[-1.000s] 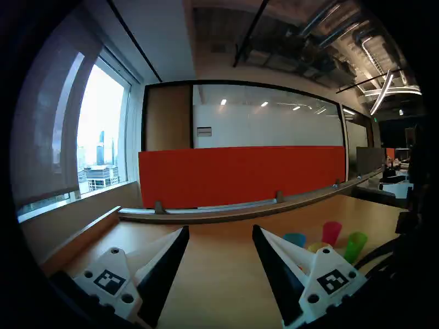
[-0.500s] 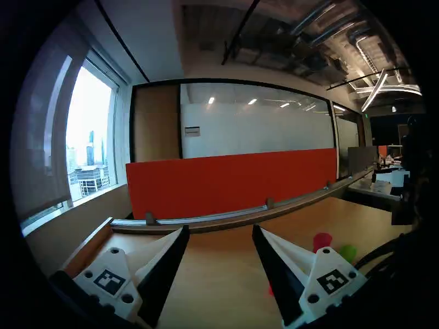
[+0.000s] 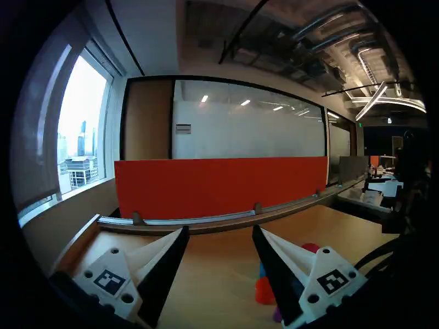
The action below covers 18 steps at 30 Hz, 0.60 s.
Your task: Pour water
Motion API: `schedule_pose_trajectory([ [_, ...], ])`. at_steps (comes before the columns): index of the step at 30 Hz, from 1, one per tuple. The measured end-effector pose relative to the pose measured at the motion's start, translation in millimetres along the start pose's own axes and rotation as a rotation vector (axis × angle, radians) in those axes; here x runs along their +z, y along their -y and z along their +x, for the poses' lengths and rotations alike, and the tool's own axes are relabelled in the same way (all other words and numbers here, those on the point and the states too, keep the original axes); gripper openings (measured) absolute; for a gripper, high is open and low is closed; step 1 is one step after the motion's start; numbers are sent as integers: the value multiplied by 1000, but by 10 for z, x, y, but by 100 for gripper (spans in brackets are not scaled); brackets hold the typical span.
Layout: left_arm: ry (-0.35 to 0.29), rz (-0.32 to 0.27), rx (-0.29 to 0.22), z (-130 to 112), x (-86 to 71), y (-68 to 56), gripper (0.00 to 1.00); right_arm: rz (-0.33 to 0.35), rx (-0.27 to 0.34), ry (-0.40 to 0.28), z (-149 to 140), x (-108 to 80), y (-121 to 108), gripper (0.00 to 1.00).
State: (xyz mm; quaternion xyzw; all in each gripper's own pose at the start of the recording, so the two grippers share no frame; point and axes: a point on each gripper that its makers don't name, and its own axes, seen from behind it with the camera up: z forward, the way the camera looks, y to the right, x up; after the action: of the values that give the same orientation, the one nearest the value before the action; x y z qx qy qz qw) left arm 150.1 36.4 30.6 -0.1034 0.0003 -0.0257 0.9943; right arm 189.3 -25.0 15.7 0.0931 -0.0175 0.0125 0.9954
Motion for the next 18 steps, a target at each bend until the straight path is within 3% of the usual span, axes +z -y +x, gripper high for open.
schedule_pose_trajectory([
  [8,-5,-84,-23,31,-12,-138,85,58,-6,-2,41,-6,24,99],
  [18,3,-197,-16,48,-40,-326,85,225,-66,2,128,-89,348,99],
])
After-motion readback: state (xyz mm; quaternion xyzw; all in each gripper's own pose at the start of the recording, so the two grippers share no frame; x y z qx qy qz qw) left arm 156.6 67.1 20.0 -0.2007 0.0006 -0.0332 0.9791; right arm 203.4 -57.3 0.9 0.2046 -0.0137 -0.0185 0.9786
